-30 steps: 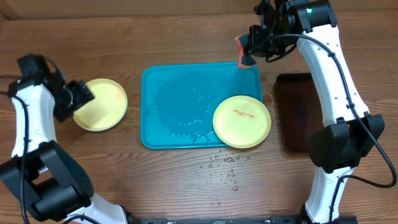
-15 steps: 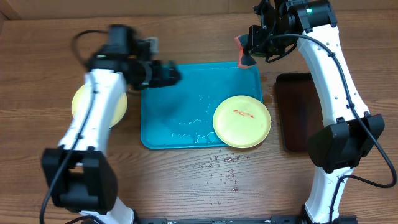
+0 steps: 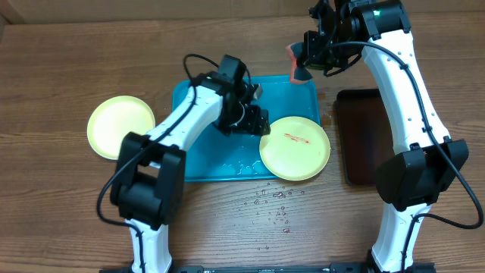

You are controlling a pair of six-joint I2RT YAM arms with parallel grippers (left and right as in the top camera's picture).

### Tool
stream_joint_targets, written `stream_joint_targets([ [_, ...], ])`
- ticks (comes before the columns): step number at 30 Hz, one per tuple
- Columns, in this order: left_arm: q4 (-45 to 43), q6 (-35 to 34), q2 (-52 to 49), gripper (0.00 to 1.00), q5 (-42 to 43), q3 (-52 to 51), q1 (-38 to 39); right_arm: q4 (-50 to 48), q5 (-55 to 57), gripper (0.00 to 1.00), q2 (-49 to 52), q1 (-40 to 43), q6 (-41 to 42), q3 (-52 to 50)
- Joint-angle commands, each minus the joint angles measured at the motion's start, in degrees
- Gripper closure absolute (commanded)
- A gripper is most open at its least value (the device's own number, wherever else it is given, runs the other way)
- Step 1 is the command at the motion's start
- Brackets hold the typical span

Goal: Clean dirty plates on tray and stack at the side
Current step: 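Move the left gripper to the second yellow plate and grasp its rim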

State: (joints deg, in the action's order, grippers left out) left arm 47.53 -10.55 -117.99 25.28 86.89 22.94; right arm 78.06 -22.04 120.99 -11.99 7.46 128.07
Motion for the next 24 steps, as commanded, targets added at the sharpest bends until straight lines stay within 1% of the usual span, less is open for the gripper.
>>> stream_joint_targets([
  [1, -0.4, 0.6, -1.8, 0.21, -1.9, 0.5, 0.8, -0.1, 0.1, 0.96, -0.2, 0.0, -0.3, 0.2],
  [4, -1.2, 2.0, -3.0, 0.32, -1.9, 0.5, 0.8, -0.2, 0.1, 0.96, -0.2, 0.0, -0.3, 0.2],
  [6, -1.4, 2.1, -3.7, 0.45, -2.1, 0.5, 0.8, -0.1, 0.1, 0.96, -0.2, 0.0, -0.3, 0.2],
  [8, -1.5, 2.0, -4.3, 0.62, -3.5, 0.5, 0.8, -0.1, 0.1, 0.96, -0.2, 0.0, -0.3, 0.2],
  [9, -1.5, 2.0, -4.6, 0.68, -4.3, 0.5, 0.8, -0.1, 0.1, 0.96, -0.2, 0.0, -0.3, 0.2],
  [10, -1.5, 2.0, -4.9, 0.71, -4.9, 0.5, 0.8, -0.1, 0.1, 0.96, -0.2, 0.0, -0.3, 0.2],
  [15, -1.5, 2.0, -5.0, 0.69, -5.3, 0.5, 0.8, -0.2, 0.2, 0.96, -0.2, 0.0, -0.3, 0.2],
  [19, -1.5, 2.1, -5.0, 0.59, -3.1, 0.5, 0.6, -0.1, 0.2, 0.96, -0.2, 0.0, -0.3, 0.2],
  [21, -1.0, 2.3, -5.0, 0.5, -2.4, 1.0, -0.3, -0.1, 0.2, 0.96, -0.2, 0.0, -0.3, 0.2],
  [22, -0.5, 2.8, -5.0, 0.48, -1.9, 1.4, -0.9, -0.1, 0.2, 0.96, -0.2, 0.0, -0.3, 0.2],
  [24, 0.9, 4.4, -5.0, 0.47, 1.2, 2.4, -2.4, -0.1, 0.2, 0.96, -0.2, 0.0, -0.3, 0.2],
])
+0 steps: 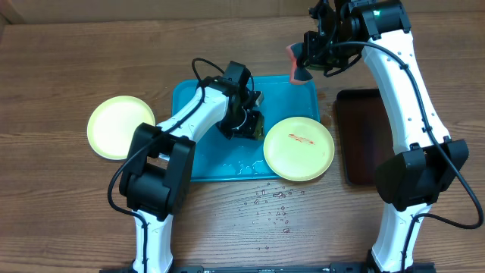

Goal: Clean dirty plates on tray and stack at the side
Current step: 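Move the left gripper to the second yellow plate and grasp its rim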

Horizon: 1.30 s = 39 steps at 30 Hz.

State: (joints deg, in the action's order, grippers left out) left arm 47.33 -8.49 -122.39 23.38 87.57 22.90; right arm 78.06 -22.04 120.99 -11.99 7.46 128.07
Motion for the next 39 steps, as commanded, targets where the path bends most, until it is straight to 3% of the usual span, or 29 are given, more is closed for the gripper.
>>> stream_joint_targets([
  [1, 1.6, 3.1, -0.6, 0.47, 4.9, 2.3, -3.1, -0.1, 0.2, 0.96, -0.2, 0.0, -0.3, 0.2],
  [6, 2.4, 6.4, -0.6, 0.48, 14.1, 3.0, -5.9, -0.1, 0.2, 0.96, -0.2, 0.0, -0.3, 0.2],
  [11, 2.5, 8.2, -0.6, 0.49, 13.6, 2.8, -4.3, -0.2, 0.2, 0.96, -0.2, 0.0, -0.3, 0.2],
  [22, 2.6, 1.5, -1.1, 0.6, -5.5, 1.9, 3.4, -0.1, 0.2, 0.96, -0.2, 0.0, -0.3, 0.2],
  [30, 1.9, 1.1, -1.1, 0.85, -6.4, 1.8, 3.9, 0.0, 0.2, 0.96, -0.2, 0.0, -0.3, 0.2],
  [37, 1.9, 0.7, -1.1, 0.86, -6.4, 1.6, 3.9, -0.1, 0.2, 0.96, -0.2, 0.0, -0.3, 0.2],
  [39, 1.6, 0.7, -1.1, 0.91, -7.5, 1.4, 3.9, 0.0, 0.2, 0.96, -0.2, 0.0, -0.3, 0.2],
])
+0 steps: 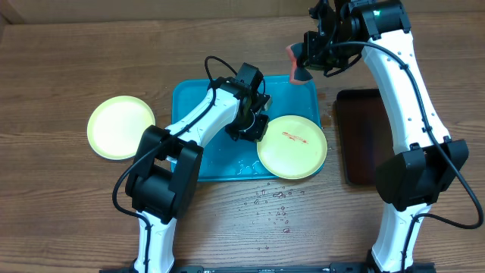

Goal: Clean dirty plates on tray and stack at the side
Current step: 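Move the left gripper to the second yellow plate and grasp its rim, then drag the second yellow plate left across the tray with the left gripper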

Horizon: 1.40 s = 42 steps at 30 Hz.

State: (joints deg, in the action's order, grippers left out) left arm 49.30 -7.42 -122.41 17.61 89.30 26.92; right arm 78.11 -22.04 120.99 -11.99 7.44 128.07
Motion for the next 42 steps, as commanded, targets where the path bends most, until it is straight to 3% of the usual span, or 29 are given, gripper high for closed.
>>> stream_joint_targets([
  [1, -0.5, -0.3, -1.1, 0.93, -3.3, -0.4, -0.2, 0.0, 0.2, 0.96, -0.2, 0.0, -0.3, 0.2],
  [10, -5.8, -0.3, -1.0, 0.96, -37.0, -0.3, -1.8, 0.3, 0.2, 0.96, -0.2, 0.0, -0.3, 0.2],
  [14, -11.3, 2.8, -1.0, 0.92, -47.8, 0.2, -2.1, 0.3, 0.2, 0.96, -0.2, 0.0, -0.3, 0.2],
  [15, -12.8, 4.2, -1.0, 0.89, -49.5, 0.5, -2.1, 0.3, 0.2, 0.96, -0.2, 0.0, -0.3, 0.2],
  [16, -13.6, 4.7, -1.0, 0.73, -49.9, 1.0, -2.0, 0.3, 0.2, 0.96, -0.2, 0.0, -0.3, 0.2],
  [18, -12.9, 3.5, -0.7, 0.4, -47.9, 2.5, -2.0, 0.3, 0.2, 0.96, -0.2, 0.0, -0.3, 0.2],
  [21, -6.4, 0.1, -0.2, 0.27, -36.7, 5.4, -2.2, 0.3, 0.2, 0.96, -0.2, 0.0, -0.3, 0.2],
  [24, -0.2, -3.1, -0.2, 0.26, -22.0, 7.3, -3.7, 0.2, 0.2, 0.96, -0.2, 0.0, -0.3, 0.2],
  [29, 4.9, -15.6, -0.2, 0.29, -11.2, 5.9, -7.4, 0.2, 0.2, 0.96, -0.2, 0.0, -0.5, 0.2],
  [32, 5.0, -19.9, -0.2, 0.41, -9.6, 4.4, -8.6, 0.2, 0.2, 0.96, -0.2, 0.0, -0.5, 0.2],
  [38, 4.7, -28.2, -0.2, 0.35, -9.6, 1.2, -8.4, 0.3, 0.2, 0.96, -0.2, 0.0, -0.5, 0.2],
  [42, 2.6, -31.6, -0.2, 0.41, -9.7, -1.4, -7.3, 0.2, 0.2, 0.96, -0.2, 0.0, -0.5, 0.2],
])
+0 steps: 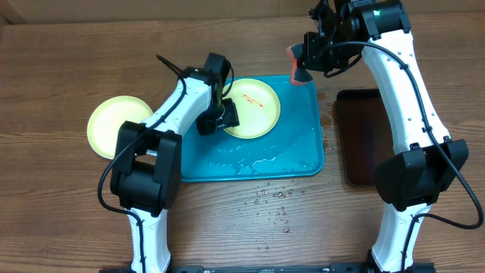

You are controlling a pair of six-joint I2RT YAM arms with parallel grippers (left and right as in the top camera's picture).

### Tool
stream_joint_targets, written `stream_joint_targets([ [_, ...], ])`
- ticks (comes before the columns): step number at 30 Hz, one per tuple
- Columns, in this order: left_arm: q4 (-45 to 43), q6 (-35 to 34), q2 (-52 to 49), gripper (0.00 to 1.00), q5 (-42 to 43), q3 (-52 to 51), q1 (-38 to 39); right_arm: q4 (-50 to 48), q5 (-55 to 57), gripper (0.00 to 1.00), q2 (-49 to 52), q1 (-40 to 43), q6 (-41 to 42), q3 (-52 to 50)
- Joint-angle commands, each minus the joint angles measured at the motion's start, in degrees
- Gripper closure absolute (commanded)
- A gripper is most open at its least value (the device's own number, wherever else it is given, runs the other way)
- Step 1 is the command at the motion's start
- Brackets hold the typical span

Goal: Clean dirty plates on tray and stack at the side
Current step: 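Drag the second yellow plate left across the tray with the left gripper, then lower the sponge onto the second yellow plate and scrub it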

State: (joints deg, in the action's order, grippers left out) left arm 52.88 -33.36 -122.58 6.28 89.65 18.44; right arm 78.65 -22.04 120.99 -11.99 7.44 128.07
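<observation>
A yellow plate [254, 108] with red streaks lies on the blue tray [295, 155], in its upper middle. My left gripper [226, 114] is at the plate's left rim and seems shut on that rim. A clean yellow plate [110, 125] rests on the table left of the tray. Above the tray's far right corner, my right gripper [299, 64] hangs shut on a red and dark scrubbing tool [297, 68], apart from the plate.
A dark brown tray [360, 136] lies at the right by the right arm. Water droplets [273, 201] dot the wood in front of the blue tray, and water pools on the tray itself.
The dirty plate has moved from the tray's right front edge, half off it, to the tray's upper middle. My left gripper moved left with it. The right arm is unchanged.
At first the dirty plate overhung the tray's right front corner with my left gripper at its left rim. It shifted slightly right, then back. Now it lies fully on the tray, up and left. My right gripper held the scrubbing tool still throughout.
</observation>
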Motion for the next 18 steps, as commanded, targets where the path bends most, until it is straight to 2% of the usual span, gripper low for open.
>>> stream_joint_targets([
  [1, -1.9, -6.3, 0.0, 0.45, 1.7, -2.4, 1.5, -0.3, 0.2, 0.96, -0.2, 0.0, -0.5, 0.2],
  [3, -3.4, -7.0, 0.0, 0.51, 1.6, -3.4, 2.1, -0.3, 0.2, 0.96, -0.2, 0.0, -0.4, 0.2],
  [5, -3.9, -7.0, 0.0, 0.63, 0.4, -3.7, 2.3, -0.3, 0.2, 0.96, -0.2, 0.0, -0.4, 0.2],
  [6, -3.9, -7.0, 0.0, 0.71, -0.1, -3.7, 2.3, -0.3, 0.1, 0.96, -0.2, 0.0, -0.4, 0.2],
  [7, -4.0, -7.0, 0.0, 0.89, -0.8, -3.7, 2.3, -0.2, 0.1, 0.95, -0.2, 0.0, -0.4, 0.1],
  [8, -4.1, -6.9, 0.0, 0.96, -1.6, -3.7, 2.1, -0.1, 0.1, 0.95, -0.1, -0.1, -0.4, 0.1],
  [11, -4.1, -5.6, 0.0, 0.96, -5.2, -3.7, 1.6, -0.2, 0.2, 0.95, 0.0, -0.6, -0.4, -0.5],
  [15, -4.2, 4.6, 0.0, 0.96, -9.0, -3.7, 1.0, -1.8, 0.2, 0.95, 0.0, -1.9, -0.5, -3.7],
  [18, -4.1, 8.2, 0.0, 0.96, -9.9, -3.7, 0.2, -3.4, 0.4, 0.95, 0.0, -2.8, -0.4, -7.4],
])
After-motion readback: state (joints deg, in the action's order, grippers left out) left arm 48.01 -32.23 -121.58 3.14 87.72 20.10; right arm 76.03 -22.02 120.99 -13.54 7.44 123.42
